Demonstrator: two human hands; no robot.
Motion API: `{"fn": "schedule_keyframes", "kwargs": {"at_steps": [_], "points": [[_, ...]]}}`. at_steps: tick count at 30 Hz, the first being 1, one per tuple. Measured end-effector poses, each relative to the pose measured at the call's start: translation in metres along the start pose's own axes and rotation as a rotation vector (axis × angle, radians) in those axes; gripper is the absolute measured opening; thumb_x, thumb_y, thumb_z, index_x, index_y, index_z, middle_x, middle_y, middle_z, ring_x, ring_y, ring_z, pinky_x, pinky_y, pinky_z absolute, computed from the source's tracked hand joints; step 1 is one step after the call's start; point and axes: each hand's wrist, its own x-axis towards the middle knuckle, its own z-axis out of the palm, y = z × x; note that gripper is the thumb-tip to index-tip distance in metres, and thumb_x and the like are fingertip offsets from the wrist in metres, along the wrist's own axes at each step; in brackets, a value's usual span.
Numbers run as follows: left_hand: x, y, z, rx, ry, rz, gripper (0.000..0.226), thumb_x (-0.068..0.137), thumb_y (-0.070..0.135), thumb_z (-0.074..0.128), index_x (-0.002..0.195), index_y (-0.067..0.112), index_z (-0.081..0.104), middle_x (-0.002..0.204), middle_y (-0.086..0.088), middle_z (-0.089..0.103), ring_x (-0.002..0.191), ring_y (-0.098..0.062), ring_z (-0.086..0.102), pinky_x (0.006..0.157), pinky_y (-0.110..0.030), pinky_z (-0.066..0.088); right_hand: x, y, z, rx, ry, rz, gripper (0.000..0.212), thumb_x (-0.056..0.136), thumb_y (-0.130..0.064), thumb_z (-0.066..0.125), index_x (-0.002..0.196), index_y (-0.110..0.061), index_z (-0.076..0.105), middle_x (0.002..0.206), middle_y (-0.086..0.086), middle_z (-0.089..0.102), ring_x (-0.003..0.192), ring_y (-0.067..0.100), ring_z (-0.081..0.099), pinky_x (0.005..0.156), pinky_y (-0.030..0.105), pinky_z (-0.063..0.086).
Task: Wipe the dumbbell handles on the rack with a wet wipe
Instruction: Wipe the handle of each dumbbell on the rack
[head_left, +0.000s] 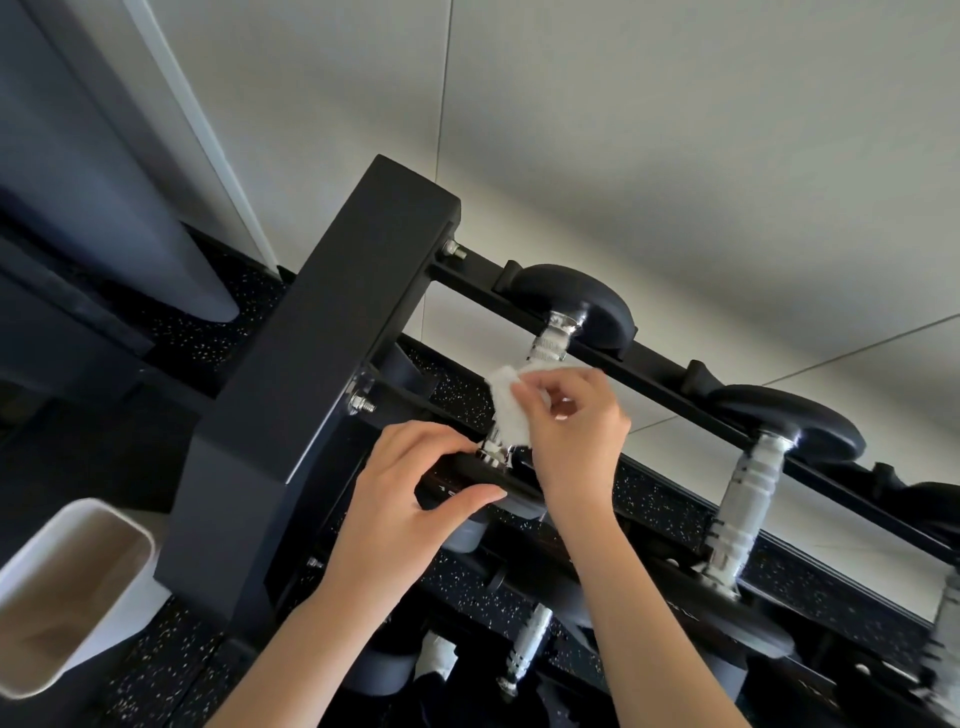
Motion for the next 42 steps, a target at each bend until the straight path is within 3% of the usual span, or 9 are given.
{"fn": "schedule_keyframes", "kwargs": {"at_steps": [5, 10, 13, 17, 26, 29, 33, 38, 42], "points": [[-0.001, 0.001, 0.0, -0.002, 0.009, 0.007, 0.031, 0.073, 0.047, 0.068, 0.096, 0.027, 0.067, 0.104, 0.021, 0.057, 0.107, -0.011, 0.052, 0.09, -0.015, 0.039, -0.023, 0.008, -0.013, -0.022, -0.249, -0.034, 0.012, 0.071, -0.006, 0.077, 0.069, -0.016, 0.071, 0.079, -0.006, 0.061, 0.072, 0.004, 0.055, 0.063, 0.008, 0.041], [-0.001, 0.001, 0.001, 0.011, 0.025, 0.02, 0.032, 0.074, 0.045, 0.067, 0.097, 0.024, 0.068, 0.105, 0.02, 0.057, 0.107, -0.009, 0.053, 0.09, -0.012, 0.037, -0.022, 0.012, -0.027, -0.01, -0.385, 0.151, 0.007, 0.077, -0.014, 0.075, 0.073, -0.018, 0.07, 0.072, -0.009, 0.068, 0.07, 0.003, 0.064, 0.07, 0.018, 0.052], [-0.002, 0.001, 0.002, 0.015, 0.029, 0.021, 0.032, 0.074, 0.046, 0.067, 0.098, 0.025, 0.068, 0.105, 0.021, 0.057, 0.108, -0.008, 0.053, 0.091, -0.01, 0.036, -0.026, 0.017, -0.027, 0.025, -0.321, 0.245, 0.006, 0.079, -0.016, 0.073, 0.075, -0.018, 0.068, 0.074, -0.006, 0.07, 0.07, 0.009, 0.067, 0.071, 0.026, 0.056], [-0.003, 0.002, 0.002, 0.017, 0.025, -0.004, 0.033, 0.073, 0.048, 0.066, 0.098, 0.027, 0.068, 0.107, 0.021, 0.057, 0.11, -0.009, 0.052, 0.092, -0.009, 0.035, -0.024, 0.018, -0.019, 0.202, -0.12, 0.356, 0.006, 0.078, -0.014, 0.073, 0.076, -0.016, 0.068, 0.073, -0.003, 0.07, 0.067, 0.007, 0.064, 0.07, 0.024, 0.054], [-0.004, 0.004, 0.004, 0.004, 0.038, -0.019, 0.032, 0.073, 0.047, 0.065, 0.098, 0.028, 0.067, 0.109, 0.019, 0.057, 0.112, -0.007, 0.052, 0.092, -0.006, 0.032, 0.038, 0.011, -0.003, 0.434, 0.14, 0.397, 0.012, 0.079, -0.019, 0.073, 0.07, -0.019, 0.065, 0.074, 0.003, 0.068, 0.071, 0.015, 0.063, 0.077, 0.039, 0.057], [-0.004, 0.004, 0.004, 0.006, 0.041, -0.018, 0.032, 0.073, 0.046, 0.066, 0.098, 0.028, 0.068, 0.108, 0.019, 0.057, 0.112, -0.009, 0.052, 0.093, -0.007, 0.032, 0.038, 0.012, 0.001, 0.459, 0.13, 0.419, 0.015, 0.08, -0.021, 0.072, 0.068, -0.022, 0.062, 0.081, 0.005, 0.069, 0.079, 0.021, 0.066, 0.08, 0.048, 0.056], [-0.003, 0.002, 0.004, 0.015, 0.036, -0.006, 0.032, 0.073, 0.046, 0.066, 0.098, 0.026, 0.068, 0.109, 0.021, 0.057, 0.111, -0.007, 0.052, 0.093, -0.008, 0.034, 0.02, 0.015, 0.0, 0.527, 0.063, 0.465, 0.011, 0.081, -0.02, 0.071, 0.075, -0.018, 0.062, 0.086, 0.008, 0.071, 0.077, 0.019, 0.066, 0.079, 0.044, 0.057], [-0.003, 0.0, 0.004, 0.008, 0.03, -0.021, 0.032, 0.072, 0.047, 0.066, 0.098, 0.027, 0.068, 0.108, 0.021, 0.056, 0.111, -0.007, 0.052, 0.093, -0.008, 0.035, 0.02, 0.016, -0.001, 0.63, 0.011, 0.558, 0.026, 0.084, -0.02, 0.068, 0.107, -0.009, 0.062, 0.09, 0.005, 0.073, 0.09, 0.019, 0.069, 0.082, 0.033, 0.056], [-0.003, 0.0, 0.005, 0.012, 0.038, -0.008, 0.032, 0.073, 0.045, 0.067, 0.098, 0.026, 0.068, 0.108, 0.02, 0.057, 0.111, -0.007, 0.052, 0.093, -0.007, 0.033, 0.029, 0.015, 0.002, 0.706, -0.065, 0.596, 0.032, 0.09, -0.02, 0.06, 0.117, -0.003, 0.061, 0.106, 0.009, 0.07, 0.1, 0.022, 0.066, 0.094, 0.04, 0.051]]}}
